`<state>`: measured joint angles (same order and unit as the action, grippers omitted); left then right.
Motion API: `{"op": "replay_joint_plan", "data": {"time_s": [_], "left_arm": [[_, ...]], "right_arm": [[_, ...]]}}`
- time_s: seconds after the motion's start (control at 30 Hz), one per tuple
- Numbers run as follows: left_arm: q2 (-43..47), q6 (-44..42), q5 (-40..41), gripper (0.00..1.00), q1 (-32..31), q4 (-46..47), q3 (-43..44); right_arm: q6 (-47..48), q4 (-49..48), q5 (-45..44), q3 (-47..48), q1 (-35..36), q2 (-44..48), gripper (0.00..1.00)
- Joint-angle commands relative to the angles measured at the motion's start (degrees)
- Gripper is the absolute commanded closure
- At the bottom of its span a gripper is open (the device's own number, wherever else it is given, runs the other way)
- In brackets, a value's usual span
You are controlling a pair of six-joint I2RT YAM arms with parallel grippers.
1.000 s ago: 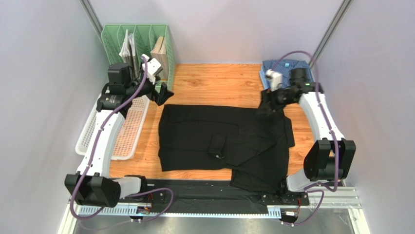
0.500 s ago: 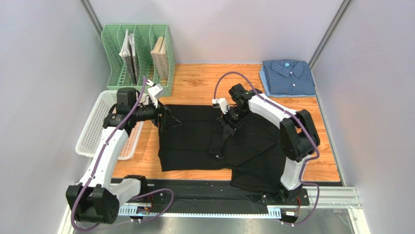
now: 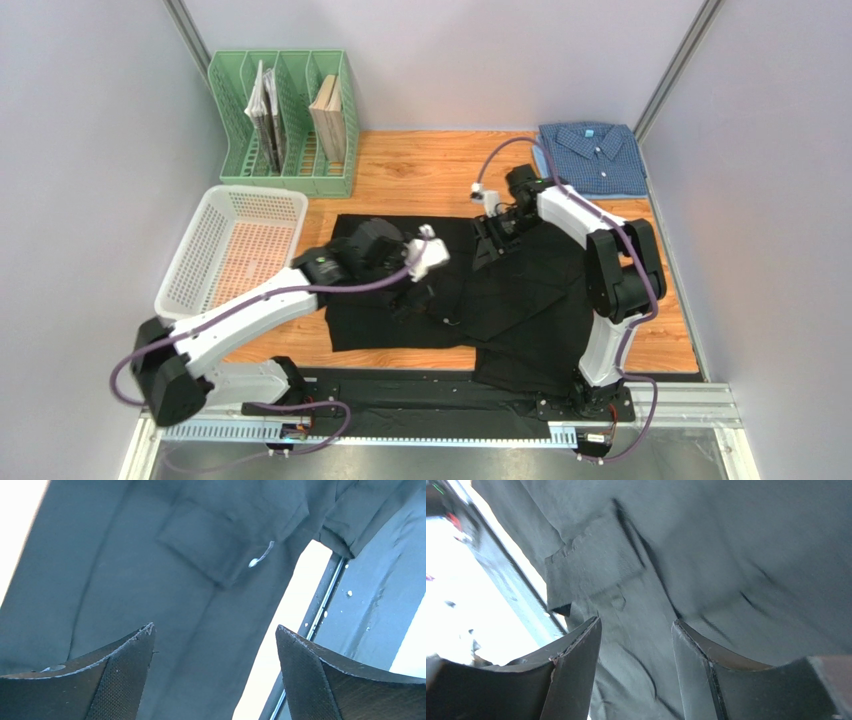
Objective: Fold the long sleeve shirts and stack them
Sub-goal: Fold the shirt
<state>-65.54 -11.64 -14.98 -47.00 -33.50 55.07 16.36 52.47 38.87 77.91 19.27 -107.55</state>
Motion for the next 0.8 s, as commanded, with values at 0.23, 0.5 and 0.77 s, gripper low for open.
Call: {"op": "replay_joint_plan", "data": {"time_s": [0.23, 0.5, 0.77], "left_arm": [[-34.7, 9.9, 20.6, 0.1, -17.0, -2.8, 23.8], [-47.1, 11.4, 24.6, 0.2, -17.0, -6.0, 31.1], [-47.2, 9.9, 30.1, 0.46, -15.8, -6.6, 27.6]], "right_arm": [[-1.2, 3.2, 4.8, -7.5, -17.0, 11.0, 0.45], [2.0, 6.7, 5.2, -6.7, -22.1, 11.4, 0.45], [3.3, 7.7, 5.7, -6.5, -23.0, 11.9, 0.45]]}}
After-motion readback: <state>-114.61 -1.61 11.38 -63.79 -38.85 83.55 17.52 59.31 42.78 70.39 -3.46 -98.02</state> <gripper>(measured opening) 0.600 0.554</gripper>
